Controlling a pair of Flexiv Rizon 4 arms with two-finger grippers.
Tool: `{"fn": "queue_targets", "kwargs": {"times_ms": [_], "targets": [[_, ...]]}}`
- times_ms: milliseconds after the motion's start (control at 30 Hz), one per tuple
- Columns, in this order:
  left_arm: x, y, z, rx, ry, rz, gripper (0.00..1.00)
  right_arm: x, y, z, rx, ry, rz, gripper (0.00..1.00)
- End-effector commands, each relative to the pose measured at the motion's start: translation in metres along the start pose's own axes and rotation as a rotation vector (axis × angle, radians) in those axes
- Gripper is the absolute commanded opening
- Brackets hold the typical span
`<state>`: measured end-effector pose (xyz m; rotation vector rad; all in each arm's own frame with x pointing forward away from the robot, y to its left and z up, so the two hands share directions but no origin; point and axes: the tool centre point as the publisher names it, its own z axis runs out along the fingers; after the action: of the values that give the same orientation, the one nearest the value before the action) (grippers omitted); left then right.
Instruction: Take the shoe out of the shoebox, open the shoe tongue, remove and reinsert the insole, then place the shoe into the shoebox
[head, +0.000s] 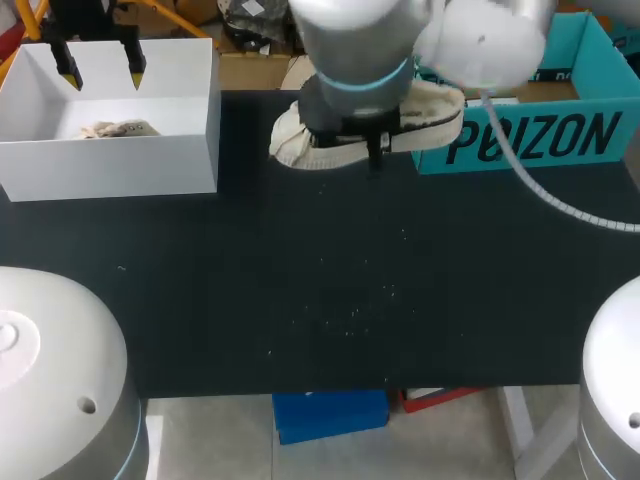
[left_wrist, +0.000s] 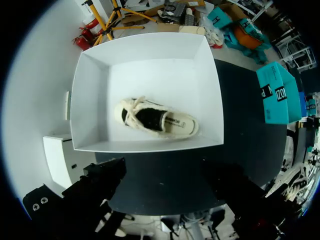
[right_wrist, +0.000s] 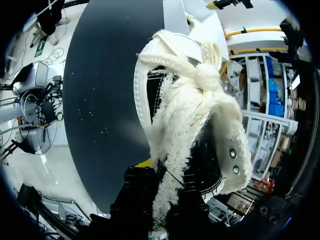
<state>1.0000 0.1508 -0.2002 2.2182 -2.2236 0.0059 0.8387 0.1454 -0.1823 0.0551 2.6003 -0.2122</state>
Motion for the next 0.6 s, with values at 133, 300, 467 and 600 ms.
{"fn": "queue_targets", "kwargs": {"times_ms": [133,300,467,600], "targets": [[0.0,0.0,0.0,-0.002,-0.001,-0.001,1.0,0.023,0.035,0.061,-0.006,-0.064,-0.004,0.0],[0.0,0.0,0.0,-0.002,-0.001,-0.001,1.0,0.034,0.047,0.089,-0.011,-0.011,-0.009,0.0],[0.0,0.0,0.0,-0.002,-0.001,-0.001,1.0,0.046,0.055,0.111,-0.01,0.027,0.003,0.0],[0.0,0.0,0.0,-0.002,-0.001,-0.001,1.0,0.055,0.06,0.127,0.005,0.063,0.058,0.0]]}}
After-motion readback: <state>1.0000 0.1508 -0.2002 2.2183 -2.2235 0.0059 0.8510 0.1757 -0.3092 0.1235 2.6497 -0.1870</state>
